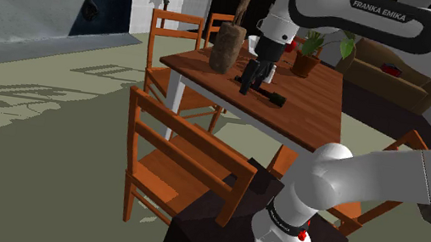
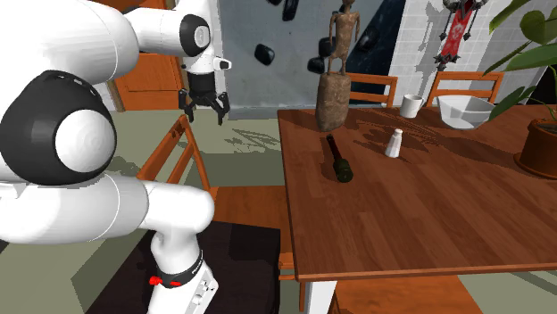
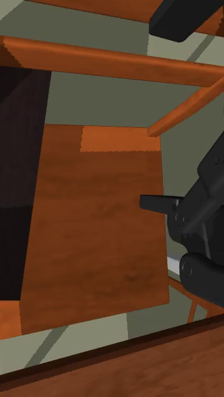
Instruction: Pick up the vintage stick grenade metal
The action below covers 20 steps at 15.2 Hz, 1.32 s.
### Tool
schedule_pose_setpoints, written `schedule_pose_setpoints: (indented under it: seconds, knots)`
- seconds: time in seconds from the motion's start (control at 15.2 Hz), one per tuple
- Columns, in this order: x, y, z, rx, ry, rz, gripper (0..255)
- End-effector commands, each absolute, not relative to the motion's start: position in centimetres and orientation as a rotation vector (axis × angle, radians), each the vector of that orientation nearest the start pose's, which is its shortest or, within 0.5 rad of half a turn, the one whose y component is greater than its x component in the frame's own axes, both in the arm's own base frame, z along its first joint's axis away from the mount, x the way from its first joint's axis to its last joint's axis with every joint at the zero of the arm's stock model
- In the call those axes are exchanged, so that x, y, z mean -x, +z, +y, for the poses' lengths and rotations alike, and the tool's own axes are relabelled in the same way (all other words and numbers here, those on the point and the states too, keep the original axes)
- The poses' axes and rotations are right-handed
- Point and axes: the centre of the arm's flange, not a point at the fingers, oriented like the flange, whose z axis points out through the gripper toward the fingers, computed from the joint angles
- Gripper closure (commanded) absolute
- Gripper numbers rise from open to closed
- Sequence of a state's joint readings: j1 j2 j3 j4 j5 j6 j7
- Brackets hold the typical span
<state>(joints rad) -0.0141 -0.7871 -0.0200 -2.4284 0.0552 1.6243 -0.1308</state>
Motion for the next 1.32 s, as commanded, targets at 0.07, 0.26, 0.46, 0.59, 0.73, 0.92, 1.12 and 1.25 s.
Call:
schedule_pose_setpoints:
  seconds: [0.07,0.26,0.46,0.59,0.73,0.92,1.12,1.25]
  knots:
    - [-31.3,55.7,-1.8,3.070,0.019,-0.155,0]
    - [-32.6,54.6,-5.3,3.077,0.022,-0.163,0]
    - [-33.8,53.4,-8.7,3.084,0.024,-0.171,0]
    - [-34.6,52.7,-11.0,3.089,0.026,-0.176,0]
    - [-35.4,51.9,-13.4,3.094,0.028,-0.182,0]
    - [-36.7,50.9,-16.8,3.101,0.031,-0.190,0]
    - [-38.0,49.8,-20.3,3.109,0.034,-0.198,0]
    - [-38.9,49.1,-22.6,3.113,0.036,-0.203,0]
